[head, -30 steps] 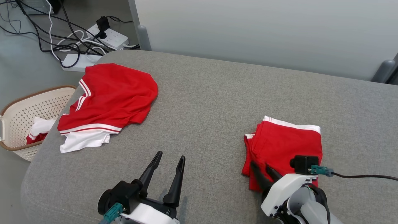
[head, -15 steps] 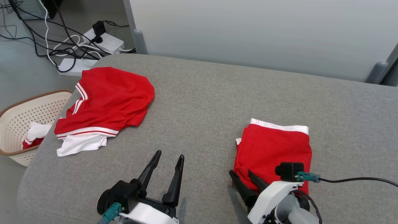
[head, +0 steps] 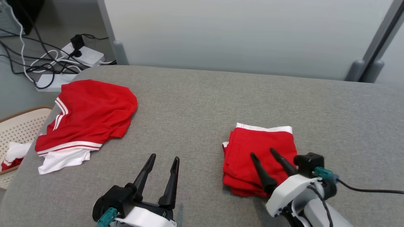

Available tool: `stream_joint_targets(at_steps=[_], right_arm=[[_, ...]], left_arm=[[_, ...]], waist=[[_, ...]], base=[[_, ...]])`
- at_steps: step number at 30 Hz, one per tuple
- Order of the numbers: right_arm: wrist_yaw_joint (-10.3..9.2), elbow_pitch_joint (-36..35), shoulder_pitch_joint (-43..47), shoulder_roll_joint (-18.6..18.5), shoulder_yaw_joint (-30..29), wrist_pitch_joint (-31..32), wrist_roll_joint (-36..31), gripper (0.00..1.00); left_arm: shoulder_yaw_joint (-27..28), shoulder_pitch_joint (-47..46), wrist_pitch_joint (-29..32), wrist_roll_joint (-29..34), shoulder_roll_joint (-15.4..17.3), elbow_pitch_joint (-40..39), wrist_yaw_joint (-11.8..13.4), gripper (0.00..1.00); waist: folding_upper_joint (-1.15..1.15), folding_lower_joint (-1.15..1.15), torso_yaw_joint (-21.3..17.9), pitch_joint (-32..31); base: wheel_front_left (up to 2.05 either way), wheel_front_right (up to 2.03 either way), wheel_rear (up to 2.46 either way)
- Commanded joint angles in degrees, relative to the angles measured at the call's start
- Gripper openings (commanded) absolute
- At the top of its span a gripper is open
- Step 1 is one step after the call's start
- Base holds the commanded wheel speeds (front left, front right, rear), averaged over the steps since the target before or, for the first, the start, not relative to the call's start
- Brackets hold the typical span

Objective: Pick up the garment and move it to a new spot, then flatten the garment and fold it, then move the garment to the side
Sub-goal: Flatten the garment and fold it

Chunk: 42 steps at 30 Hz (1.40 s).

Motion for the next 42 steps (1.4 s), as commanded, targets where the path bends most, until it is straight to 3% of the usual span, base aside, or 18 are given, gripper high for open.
stream_joint_targets(at_steps=[1, 6, 13, 32, 42], right_arm=[[0.09, -1.19, -0.56, 0.17, -0.17, -1.1, -1.29, 1.0], [0.09, -4.24, 2.0, -0.54, -6.6, -1.7, -9.0, 1.0], [0.09, -15.29, 9.66, -0.52, -17.12, -1.75, -19.7, 1.0], [0.09, -30.77, 22.25, -0.68, -23.11, -1.76, -19.15, 1.0], [0.09, -33.04, 25.11, -0.23, -23.9, -1.76, -18.91, 1.0]], left_arm=[[2.2, -1.45, -0.58, -0.38, 0.01, -1.57, 0.55, 1.0], [3.59, -1.42, -0.58, -0.44, 0.01, -1.94, 1.53, 1.0], [6.21, -0.55, -0.58, 0.72, 0.01, -3.53, 2.95, 1.0], [11.23, 5.91, -0.58, 5.85, 0.01, -6.31, 1.51, 1.0], [11.43, 7.44, -0.58, 6.1, 0.01, -7.0, 1.63, 1.0]], waist=[[0.0, 0.0, -0.67, -0.26], [0.0, 0.0, -2.59, -0.68], [0.0, 0.0, -5.37, -1.23], [0.0, 0.0, -6.84, -2.32], [0.0, 0.0, -6.19, -2.38]], base=[[0.0, 0.0, 0.0], [0.0, 0.0, 0.0], [0.0, 0.0, 0.0], [0.0, 0.0, 0.0], [0.0, 0.0, 0.0]])
